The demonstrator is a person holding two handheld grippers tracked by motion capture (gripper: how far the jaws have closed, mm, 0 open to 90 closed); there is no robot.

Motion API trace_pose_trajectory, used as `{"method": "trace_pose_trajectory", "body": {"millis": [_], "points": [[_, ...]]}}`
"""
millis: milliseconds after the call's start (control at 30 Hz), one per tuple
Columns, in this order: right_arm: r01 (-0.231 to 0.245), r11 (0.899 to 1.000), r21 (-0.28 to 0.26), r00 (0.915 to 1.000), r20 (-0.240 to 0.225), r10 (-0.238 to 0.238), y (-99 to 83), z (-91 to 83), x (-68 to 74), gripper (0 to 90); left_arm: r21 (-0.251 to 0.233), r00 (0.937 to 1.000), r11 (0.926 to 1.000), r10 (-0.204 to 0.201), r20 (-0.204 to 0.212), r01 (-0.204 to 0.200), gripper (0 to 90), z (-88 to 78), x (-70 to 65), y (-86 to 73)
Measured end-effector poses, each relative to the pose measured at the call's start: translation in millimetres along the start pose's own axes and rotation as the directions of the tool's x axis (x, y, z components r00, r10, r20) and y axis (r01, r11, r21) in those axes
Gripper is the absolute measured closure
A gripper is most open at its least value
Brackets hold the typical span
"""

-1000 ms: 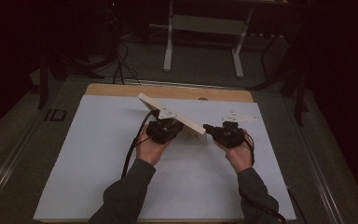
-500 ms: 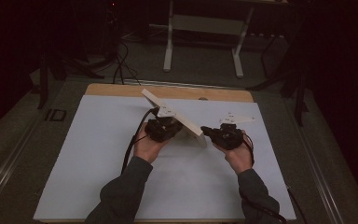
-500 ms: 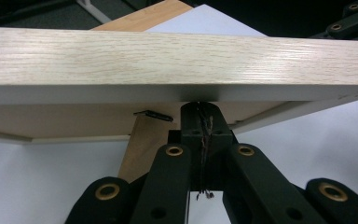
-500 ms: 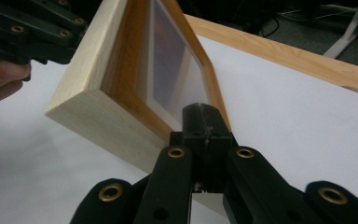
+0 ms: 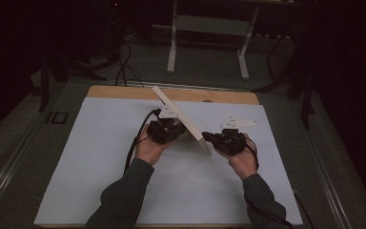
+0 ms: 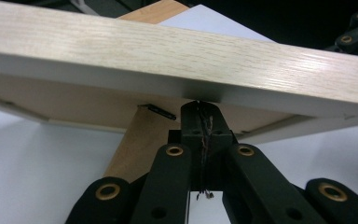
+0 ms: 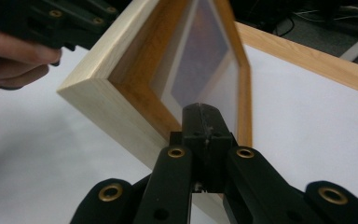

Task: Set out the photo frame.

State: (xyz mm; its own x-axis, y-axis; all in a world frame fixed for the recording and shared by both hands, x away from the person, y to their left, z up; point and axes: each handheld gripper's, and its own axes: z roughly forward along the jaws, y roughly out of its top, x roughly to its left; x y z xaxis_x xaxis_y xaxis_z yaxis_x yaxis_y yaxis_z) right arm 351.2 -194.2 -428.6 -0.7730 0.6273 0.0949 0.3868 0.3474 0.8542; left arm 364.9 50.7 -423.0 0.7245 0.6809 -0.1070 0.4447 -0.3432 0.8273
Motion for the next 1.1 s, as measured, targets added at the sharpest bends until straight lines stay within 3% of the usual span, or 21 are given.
{"method": "trace_pose_trajectory", "body": {"millis": [333, 900, 1100], "points": [[0.07, 0.997, 0.023, 0.9973, -0.023, -0.07, 4.6, 4.4, 13.6, 90.0, -0.014, 1.0, 0.9999, -0.007, 0.001, 0.007, 90.0, -1.8, 3.3, 1.2], [0.119, 0.993, 0.026, 0.9908, -0.067, -0.117, 8.9, 10.2, 31.5, 90.0, -0.012, 1.0, 0.9999, 0.003, -0.003, -0.003, 90.0, -1.5, 6.5, 0.8], [0.122, 0.992, 0.025, 0.9898, -0.076, -0.12, 10.4, 13.3, 35.9, 90.0, -0.023, 0.9999, 0.9997, -0.002, 0.013, 0.002, 90.0, -3.2, 8.7, -3.1]]}}
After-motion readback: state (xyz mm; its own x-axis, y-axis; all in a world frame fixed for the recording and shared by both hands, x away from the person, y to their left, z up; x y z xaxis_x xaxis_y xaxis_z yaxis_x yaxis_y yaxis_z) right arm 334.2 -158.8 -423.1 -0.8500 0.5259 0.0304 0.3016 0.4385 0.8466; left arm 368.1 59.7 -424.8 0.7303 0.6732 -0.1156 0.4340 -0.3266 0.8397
